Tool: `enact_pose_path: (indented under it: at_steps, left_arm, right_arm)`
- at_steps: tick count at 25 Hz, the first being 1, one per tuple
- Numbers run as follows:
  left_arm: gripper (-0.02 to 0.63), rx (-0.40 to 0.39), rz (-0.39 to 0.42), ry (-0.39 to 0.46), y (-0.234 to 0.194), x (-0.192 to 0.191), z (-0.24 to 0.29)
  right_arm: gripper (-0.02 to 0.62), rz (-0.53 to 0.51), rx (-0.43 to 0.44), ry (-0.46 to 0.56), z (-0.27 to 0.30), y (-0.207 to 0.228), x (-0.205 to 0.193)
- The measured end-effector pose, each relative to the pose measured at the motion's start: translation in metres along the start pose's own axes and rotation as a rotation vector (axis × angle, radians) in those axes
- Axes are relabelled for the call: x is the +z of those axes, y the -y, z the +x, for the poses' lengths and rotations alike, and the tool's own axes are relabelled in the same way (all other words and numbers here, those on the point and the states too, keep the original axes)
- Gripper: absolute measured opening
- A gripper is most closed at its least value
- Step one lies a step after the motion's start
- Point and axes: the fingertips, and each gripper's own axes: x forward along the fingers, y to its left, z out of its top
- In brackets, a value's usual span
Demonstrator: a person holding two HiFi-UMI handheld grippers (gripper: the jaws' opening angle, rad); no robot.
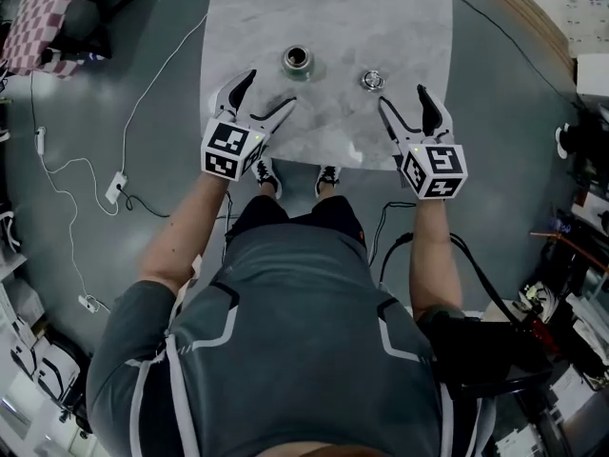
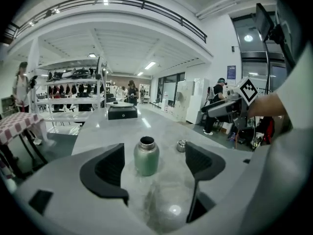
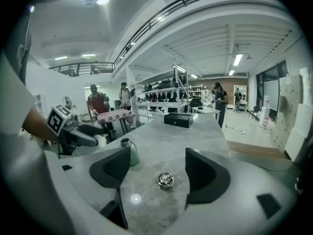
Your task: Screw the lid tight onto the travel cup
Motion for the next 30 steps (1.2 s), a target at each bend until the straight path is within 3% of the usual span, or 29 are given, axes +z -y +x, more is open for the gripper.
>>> enact_pose_path:
  at_steps: [6, 17, 23, 30]
  left_arm:
    - [0.391, 0.017, -0.013, -0.036, -0.007, -0.034, 0.029]
    - [0.391, 0.033, -0.027, -0.044, -0.012, -0.061, 0.086]
    - [0.391, 0.042, -0.024, -0.044, -0.03, -0.069, 0.107]
    - [0.391, 0.02, 0.035, -0.036, -0.034, -0.066, 0.125]
  right_arm:
    - [0.336, -0.007, 0.002, -0.073, 0.027, 0.003, -0.048]
    - [0.334, 0.03, -0.005, -0.159, 0.073, 0.025, -0.117]
    - [0.334, -0.002, -0.002, -0.183, 0.1, 0.026, -0.129]
    - [0.334, -0.027, 0.015, -0.199, 0.126, 0.022, -0.127]
